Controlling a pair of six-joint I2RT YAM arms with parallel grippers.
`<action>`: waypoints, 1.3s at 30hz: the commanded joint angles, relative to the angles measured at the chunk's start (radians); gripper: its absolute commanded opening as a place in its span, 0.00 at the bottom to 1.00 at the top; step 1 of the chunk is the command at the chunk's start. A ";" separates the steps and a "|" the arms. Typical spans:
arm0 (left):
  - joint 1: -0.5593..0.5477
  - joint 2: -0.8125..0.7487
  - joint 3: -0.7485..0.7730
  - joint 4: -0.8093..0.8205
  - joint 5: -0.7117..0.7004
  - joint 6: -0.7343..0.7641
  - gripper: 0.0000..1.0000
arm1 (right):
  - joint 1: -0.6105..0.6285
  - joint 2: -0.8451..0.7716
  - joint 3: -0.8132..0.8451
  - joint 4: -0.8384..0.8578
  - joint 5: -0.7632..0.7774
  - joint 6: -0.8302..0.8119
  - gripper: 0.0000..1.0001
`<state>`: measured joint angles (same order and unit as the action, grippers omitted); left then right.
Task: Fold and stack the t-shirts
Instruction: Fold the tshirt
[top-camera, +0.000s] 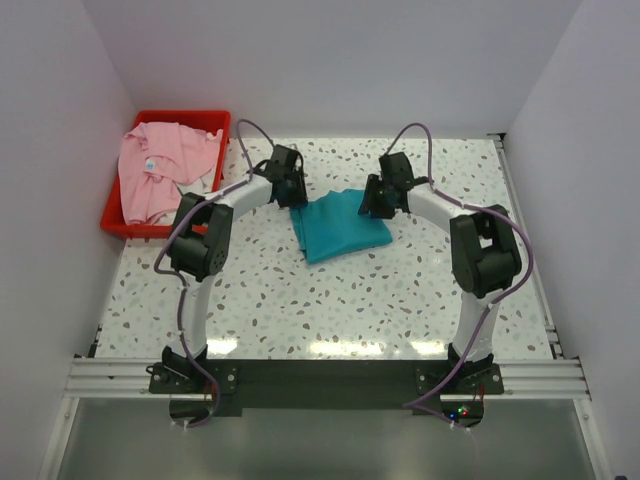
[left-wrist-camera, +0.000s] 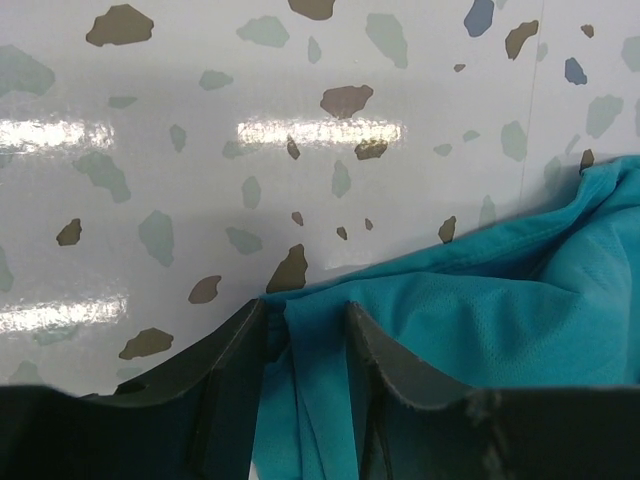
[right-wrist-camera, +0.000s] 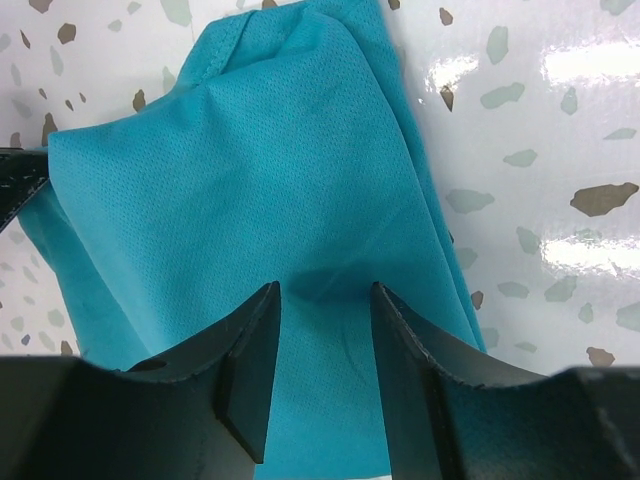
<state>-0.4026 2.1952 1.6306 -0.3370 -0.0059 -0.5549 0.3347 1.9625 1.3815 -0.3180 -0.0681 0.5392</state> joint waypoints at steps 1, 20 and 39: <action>-0.005 0.023 0.044 0.047 0.029 0.023 0.41 | -0.003 0.006 -0.016 0.054 0.021 -0.001 0.44; -0.004 -0.136 -0.046 0.148 0.034 -0.025 0.00 | -0.002 0.004 -0.075 0.074 0.065 0.050 0.35; 0.070 -0.249 -0.367 0.222 -0.003 -0.123 0.00 | -0.005 -0.036 -0.127 0.120 0.088 0.111 0.35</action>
<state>-0.3531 1.9259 1.2678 -0.1696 -0.0029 -0.6697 0.3336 1.9602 1.2675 -0.2230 0.0067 0.6559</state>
